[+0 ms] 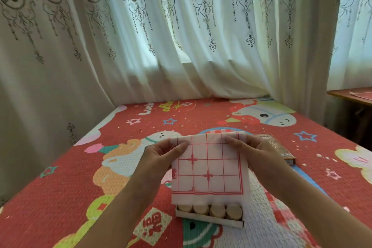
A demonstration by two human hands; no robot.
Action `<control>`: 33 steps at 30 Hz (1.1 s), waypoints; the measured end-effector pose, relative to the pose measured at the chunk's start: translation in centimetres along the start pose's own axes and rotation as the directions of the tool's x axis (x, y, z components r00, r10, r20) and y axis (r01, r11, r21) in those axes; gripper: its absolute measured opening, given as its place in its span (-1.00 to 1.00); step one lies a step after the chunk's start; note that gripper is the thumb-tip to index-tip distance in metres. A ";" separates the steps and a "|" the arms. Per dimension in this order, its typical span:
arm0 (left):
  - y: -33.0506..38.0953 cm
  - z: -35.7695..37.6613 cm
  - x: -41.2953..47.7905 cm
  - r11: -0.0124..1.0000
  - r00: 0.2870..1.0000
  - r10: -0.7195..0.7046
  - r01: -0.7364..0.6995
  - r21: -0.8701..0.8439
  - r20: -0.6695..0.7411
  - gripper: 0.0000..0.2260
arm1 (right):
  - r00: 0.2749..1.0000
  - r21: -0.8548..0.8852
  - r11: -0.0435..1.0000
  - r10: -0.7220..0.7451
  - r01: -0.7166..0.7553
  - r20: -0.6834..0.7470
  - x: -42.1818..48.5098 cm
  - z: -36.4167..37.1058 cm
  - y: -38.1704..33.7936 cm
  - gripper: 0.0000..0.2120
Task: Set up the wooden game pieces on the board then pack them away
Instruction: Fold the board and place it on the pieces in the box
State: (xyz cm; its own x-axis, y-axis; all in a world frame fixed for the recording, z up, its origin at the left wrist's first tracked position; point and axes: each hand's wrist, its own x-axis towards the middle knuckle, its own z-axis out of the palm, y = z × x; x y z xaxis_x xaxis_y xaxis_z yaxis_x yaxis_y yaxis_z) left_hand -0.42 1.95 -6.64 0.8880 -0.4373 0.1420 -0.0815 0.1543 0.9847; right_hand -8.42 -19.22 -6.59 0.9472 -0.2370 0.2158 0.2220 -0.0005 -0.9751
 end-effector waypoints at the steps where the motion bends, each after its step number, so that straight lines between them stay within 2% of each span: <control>1: 0.1 0.0 0.0 0.999 0.999 0.037 -0.036 0.028 -0.020 -0.76 | 0.999 -0.012 1.000 -0.028 0.027 -0.033 -0.1 0.0 -0.2 -0.82; 4: 0.3 -0.1 0.1 0.976 0.977 0.180 -0.162 0.147 -0.112 -0.73 | 0.988 -0.088 0.990 -0.116 0.107 -0.106 -0.1 -0.4 -0.4 -0.79; 7: 0.9 -0.1 0.0 0.959 0.955 0.263 -0.244 0.142 -0.135 -0.75 | 0.957 -0.178 0.966 -0.222 0.189 -0.187 0.0 -0.6 -0.5 -0.81; 9: 1.2 0.1 -0.2 0.946 0.946 0.311 -0.298 0.130 -0.091 -0.75 | 0.938 -0.179 0.960 -0.256 0.217 -0.235 0.0 -0.5 -0.7 -0.85; 12: 1.6 0.5 -0.8 0.935 0.937 0.349 -0.347 0.075 -0.015 -0.74 | 0.931 -0.101 0.959 -0.283 0.266 -0.233 0.0 -0.7 -0.8 -0.83; 14: 1.7 0.8 -1.1 0.946 0.947 0.313 -0.317 0.062 0.073 -0.69 | 0.924 -0.062 0.953 -0.303 0.297 -0.233 -0.3 -0.6 -0.9 -0.80; 17: 1.2 1.1 -1.4 0.957 0.954 0.224 -0.254 0.141 0.201 -0.65 | 0.919 -0.003 0.953 -0.292 0.302 -0.266 -0.3 -0.6 -0.9 -0.78; 21: 0.6 1.6 -1.2 0.961 0.971 0.191 -0.216 0.175 0.145 -0.73 | 0.917 -0.031 0.971 -0.235 0.238 -0.322 0.2 -1.0 -0.3 -0.79; 23: 0.4 1.8 -1.0 0.972 0.980 0.179 -0.189 0.137 0.082 -0.75 | 0.937 -0.031 0.980 -0.197 0.197 -0.290 0.6 -1.3 0.0 -0.76; 26: -0.1 1.8 -0.6 0.994 0.994 0.102 -0.101 0.035 -0.032 -0.76 | 0.977 0.016 0.998 -0.052 0.057 -0.207 1.1 -1.4 0.8 -0.67; 31: -0.8 1.2 0.0 0.989 0.984 -0.012 -0.015 -0.146 -0.180 -0.82 | 0.980 -0.037 0.987 0.149 -0.155 -0.131 1.4 -1.1 2.2 -0.33; 33: -1.2 0.9 0.3 0.984 0.977 -0.027 -0.010 -0.176 -0.210 -0.83 | 0.978 -0.068 0.979 0.186 -0.193 -0.091 1.4 -1.0 2.3 -0.37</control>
State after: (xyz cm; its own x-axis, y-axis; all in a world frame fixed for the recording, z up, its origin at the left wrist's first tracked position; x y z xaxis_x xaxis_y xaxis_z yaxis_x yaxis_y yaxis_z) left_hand -0.47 0.82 -7.66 0.9651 -0.2457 0.0904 -0.0095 0.3122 0.9500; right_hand -6.77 -20.56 -8.62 0.9469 -0.3206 0.0246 0.0188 -0.0212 -0.9996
